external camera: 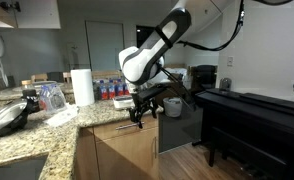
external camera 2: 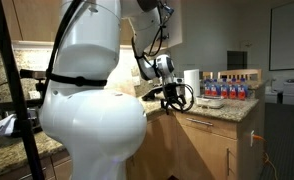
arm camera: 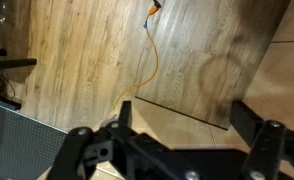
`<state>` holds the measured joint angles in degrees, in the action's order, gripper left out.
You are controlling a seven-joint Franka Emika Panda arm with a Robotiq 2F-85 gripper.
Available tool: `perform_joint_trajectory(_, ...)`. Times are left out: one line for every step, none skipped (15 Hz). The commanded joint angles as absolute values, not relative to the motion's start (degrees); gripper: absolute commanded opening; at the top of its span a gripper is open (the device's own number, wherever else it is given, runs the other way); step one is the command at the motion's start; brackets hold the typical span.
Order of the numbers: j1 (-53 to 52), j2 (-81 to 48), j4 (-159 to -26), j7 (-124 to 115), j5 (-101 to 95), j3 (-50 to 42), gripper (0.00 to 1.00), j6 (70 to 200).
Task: Open the top drawer
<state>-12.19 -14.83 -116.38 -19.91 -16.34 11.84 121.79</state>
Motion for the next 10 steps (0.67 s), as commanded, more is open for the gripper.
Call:
perform_joint_trajectory(-13.5,-14.7,-116.2,-19.6,-15.9,10.4,1.00,121.8)
perform_joint_trajectory(-13.5,-14.6,-116.1,-19.6,-15.9,10.4,1.00,121.8)
perform_joint_trajectory(-13.5,-14.6,-116.0,-19.6,-15.9,10.4,1.00,121.8)
perform_joint_trajectory(-13.5,-14.6,-116.0,-19.6,-15.9,10.4,1.00,121.8)
perform_joint_trajectory(-13.5,-14.6,-116.0,-19.6,-15.9,10.4,1.00,121.8)
perform_joint_trajectory(-14.1,-14.2,-117.0,-21.3,-17.0,10.3,1.00,122.9)
perform_joint_trajectory(-14.6,-14.2,-117.9,-23.1,-17.4,10.2,1.00,124.7)
perform_joint_trajectory(-15.3,-14.4,-118.8,-25.0,-18.2,9.8,1.00,127.1)
perform_joint_trajectory(-15.8,-14.8,-119.8,-26.9,-18.7,9.5,1.00,130.1)
perform_joint_trajectory(-16.4,-15.2,-120.9,-28.6,-19.3,9.1,1.00,133.2)
